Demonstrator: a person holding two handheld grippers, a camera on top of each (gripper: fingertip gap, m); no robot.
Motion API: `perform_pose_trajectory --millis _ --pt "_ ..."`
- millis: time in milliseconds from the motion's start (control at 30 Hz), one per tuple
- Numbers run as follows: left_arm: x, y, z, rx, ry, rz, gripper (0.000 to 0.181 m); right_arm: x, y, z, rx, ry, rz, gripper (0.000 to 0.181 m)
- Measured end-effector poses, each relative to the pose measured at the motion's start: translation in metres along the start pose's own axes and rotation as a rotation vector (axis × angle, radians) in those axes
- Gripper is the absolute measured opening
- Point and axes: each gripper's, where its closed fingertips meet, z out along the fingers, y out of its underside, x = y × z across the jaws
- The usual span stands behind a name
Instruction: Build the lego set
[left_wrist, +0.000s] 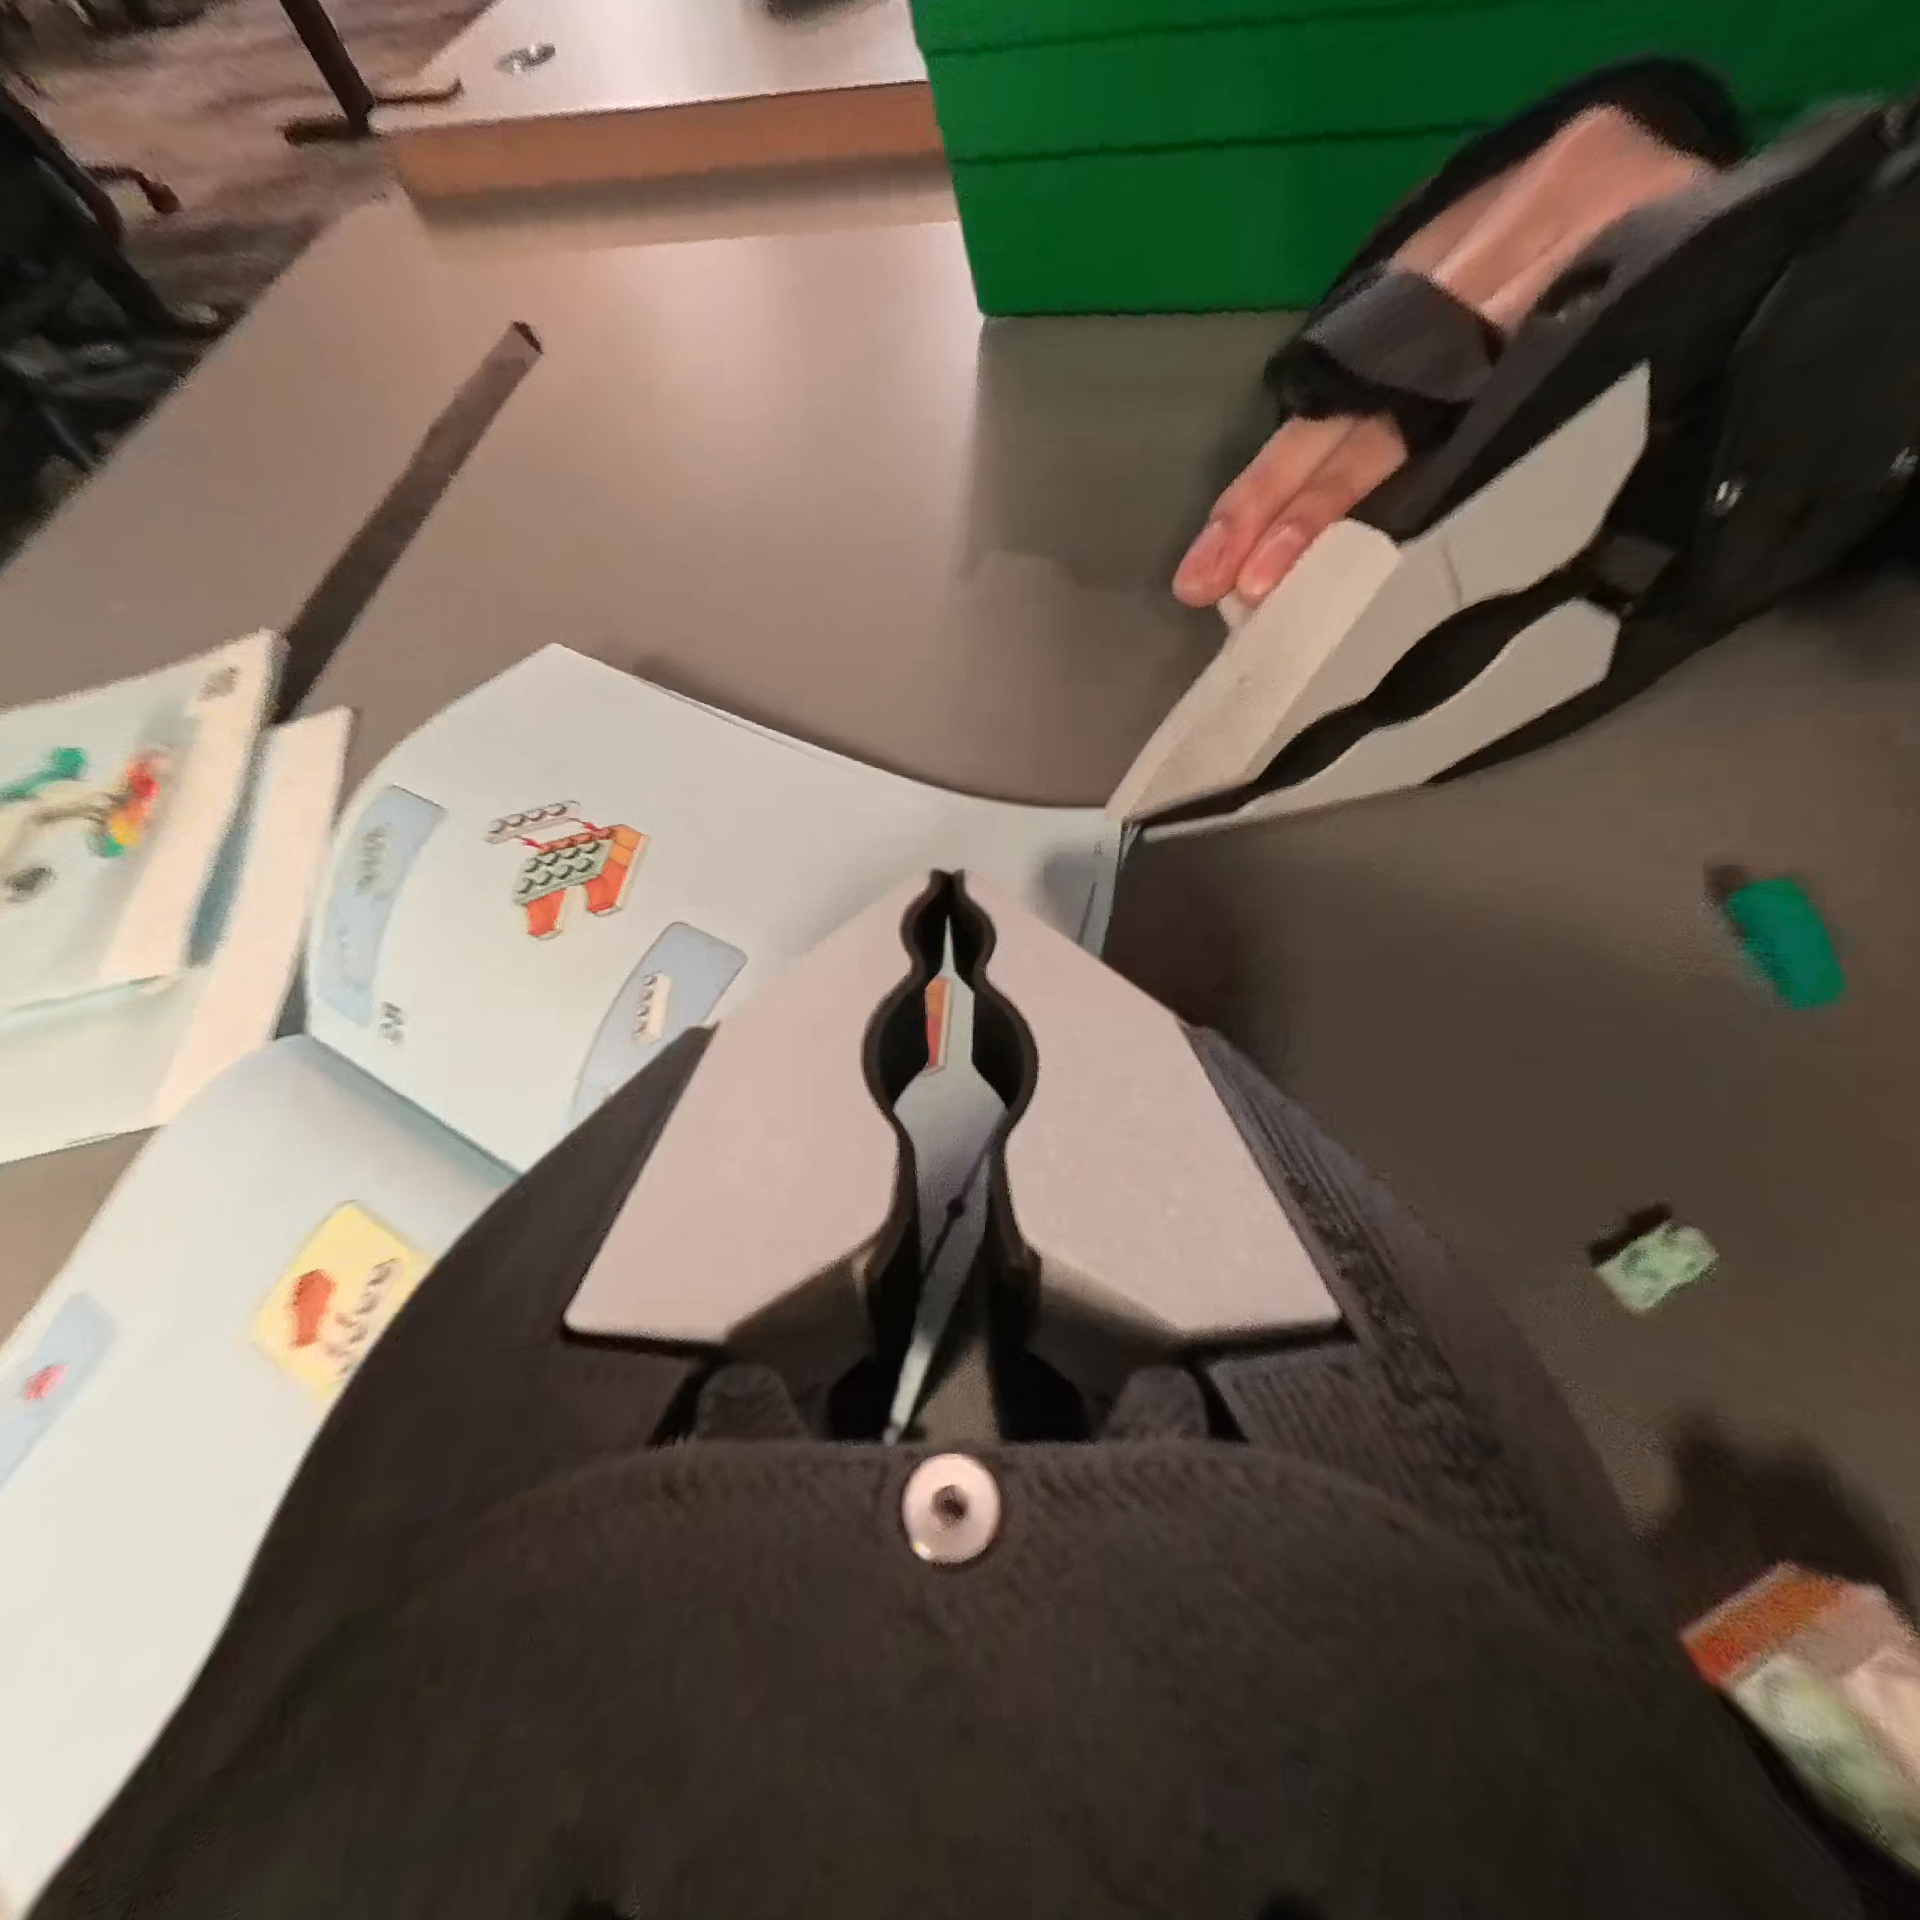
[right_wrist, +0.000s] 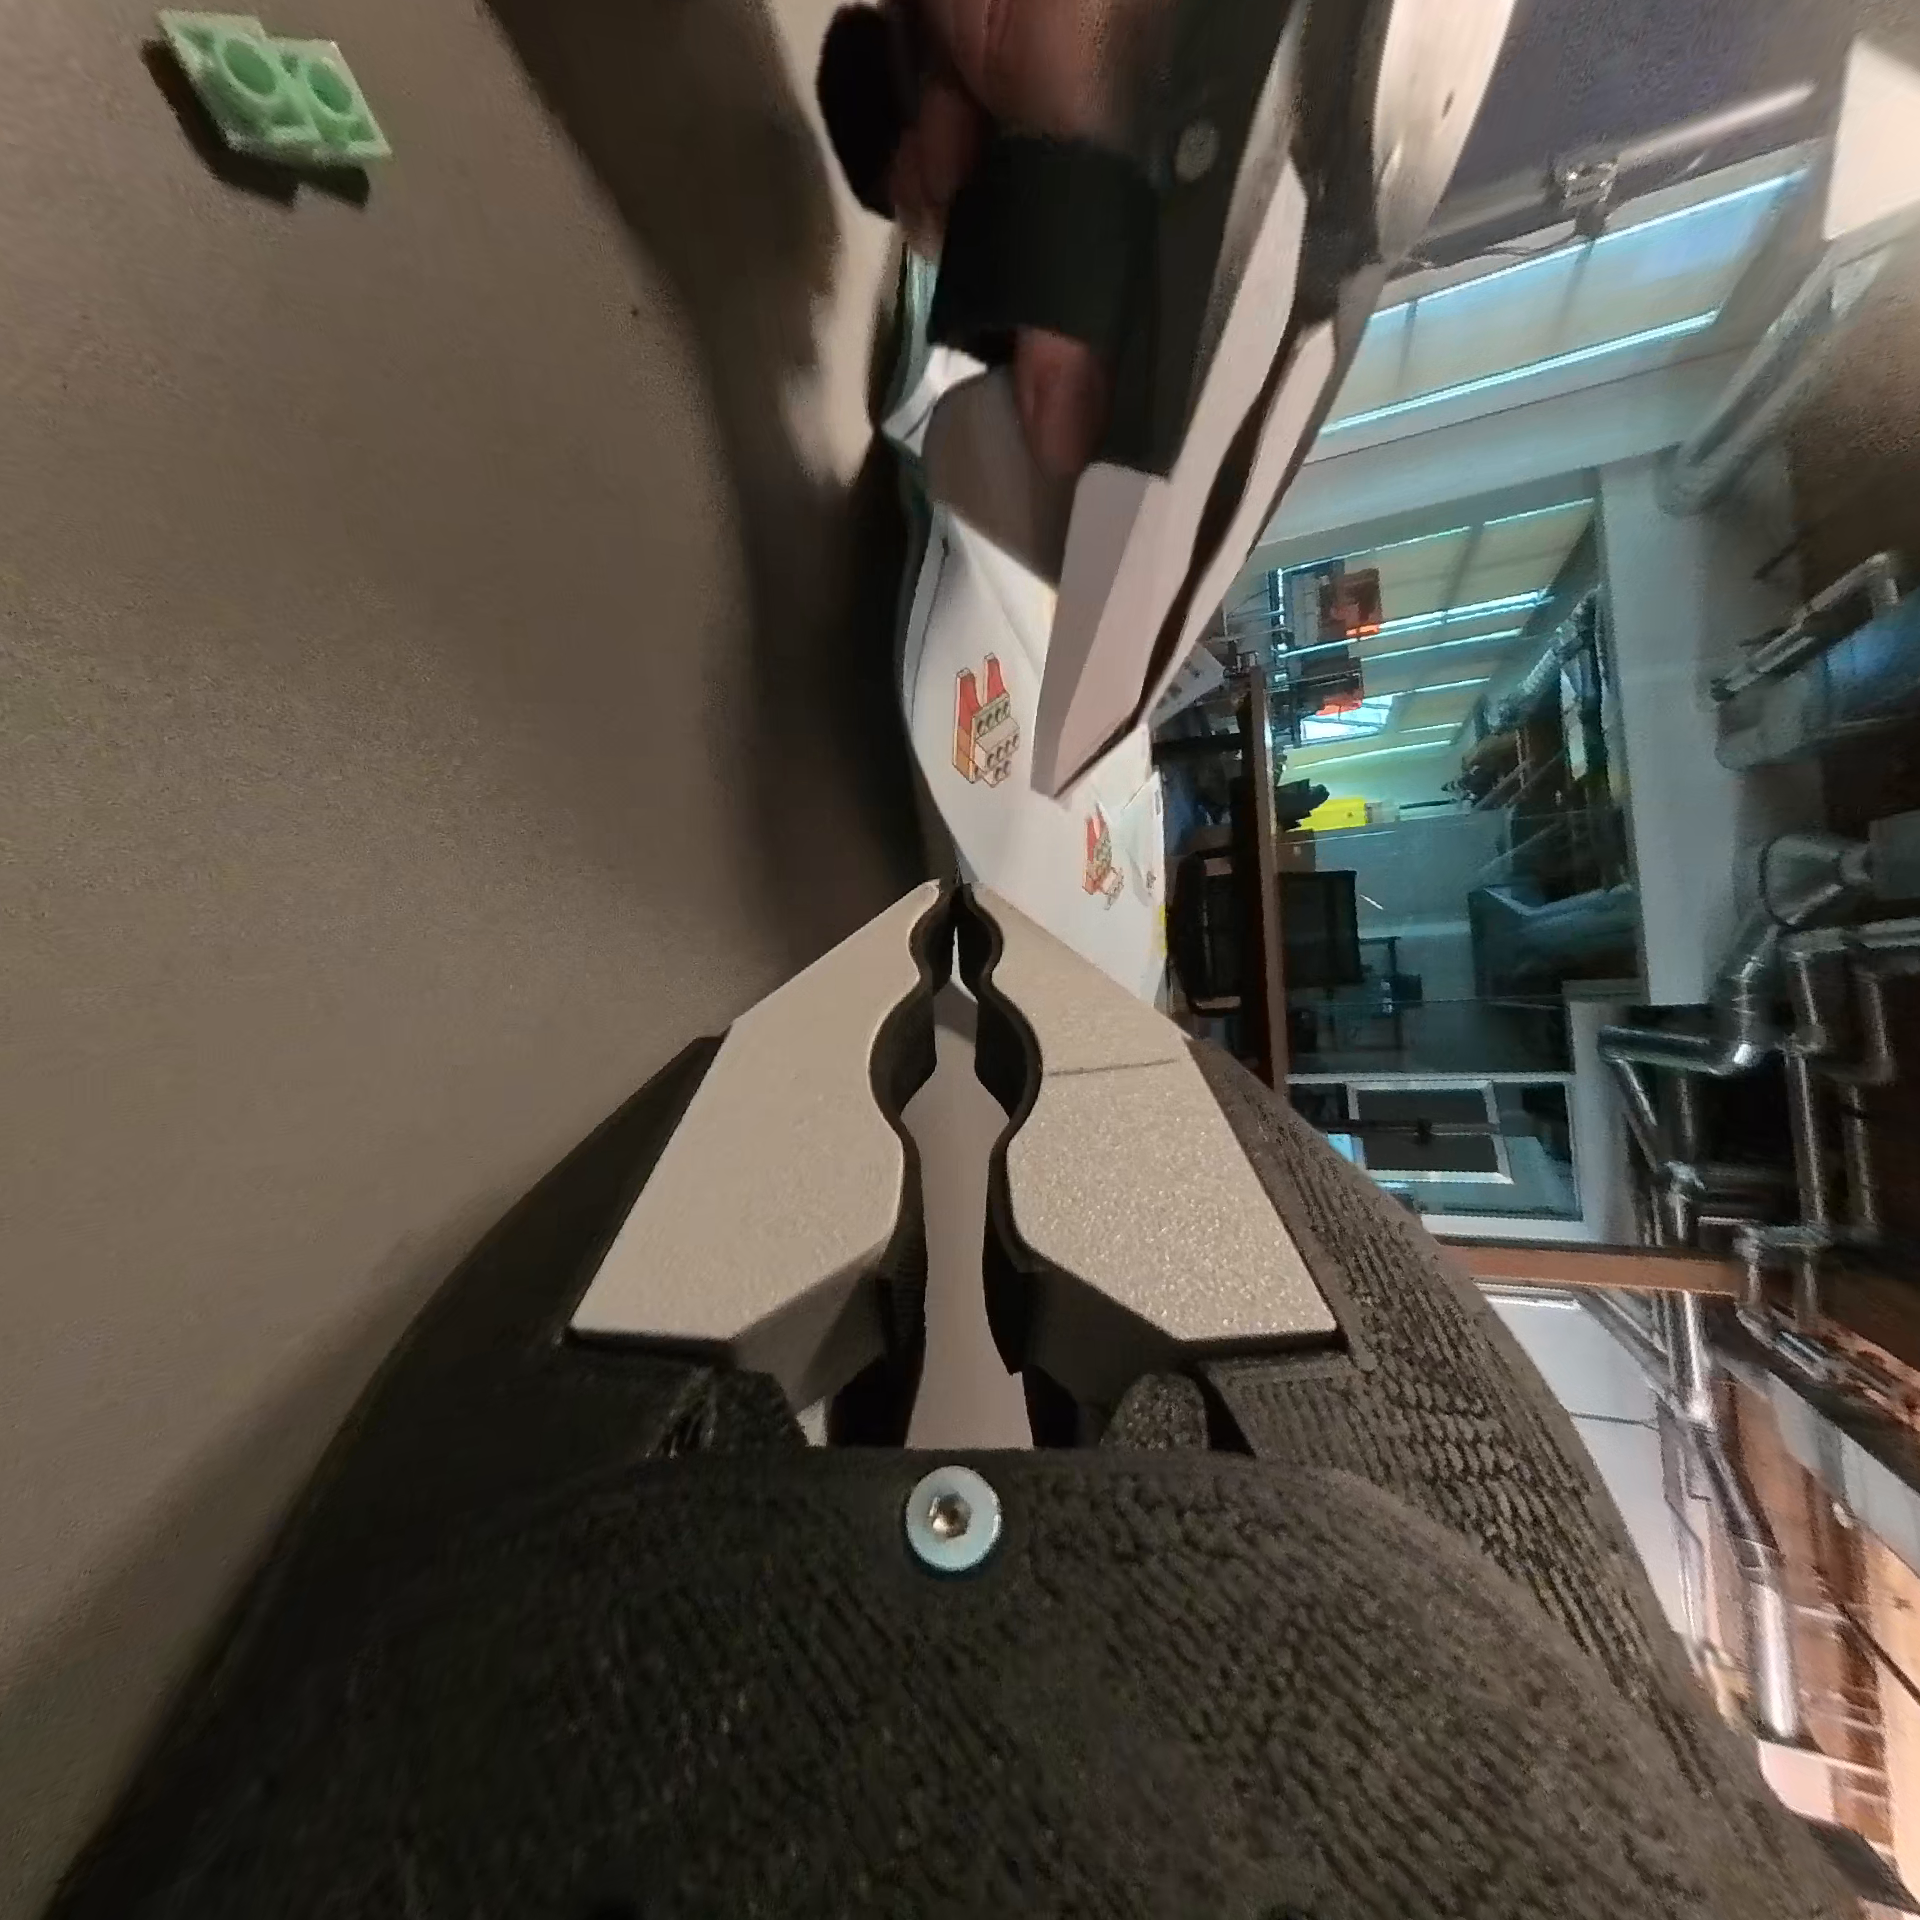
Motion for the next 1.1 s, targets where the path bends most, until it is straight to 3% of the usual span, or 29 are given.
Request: perform_pose_trajectory --millis 33,100,233,567,733,1100 --pt "0.001 0.002 -0.003 -0.002 -0.008 0.055 0.000 -0.001 0.000 0.000 -0.003 -0.006 0.001 0.000" --pt "0.006 0.006 -0.006 -0.019 0.005 0.158 0.020 -0.002 0.001 0.000 -0.004 -0.011 0.005 0.000" --pt "0.007 0.024 -0.009 -0.117 0.004 0.290 0.033 -0.002 0.001 0.001 -0.006 -0.016 0.010 0.000" --pt "-0.002 0.033 -0.010 -0.184 -0.058 0.358 0.035 -0.004 0.002 0.001 -0.007 -0.024 0.012 0.000" --pt "0.008 0.026 -0.011 -0.124 0.014 0.301 0.040 -0.004 0.002 0.000 -0.009 -0.029 0.006 0.000" --pt "-0.011 0.024 -0.013 -0.110 -0.095 0.268 0.031 -0.008 0.001 0.000 -0.012 -0.046 -0.018 0.000"
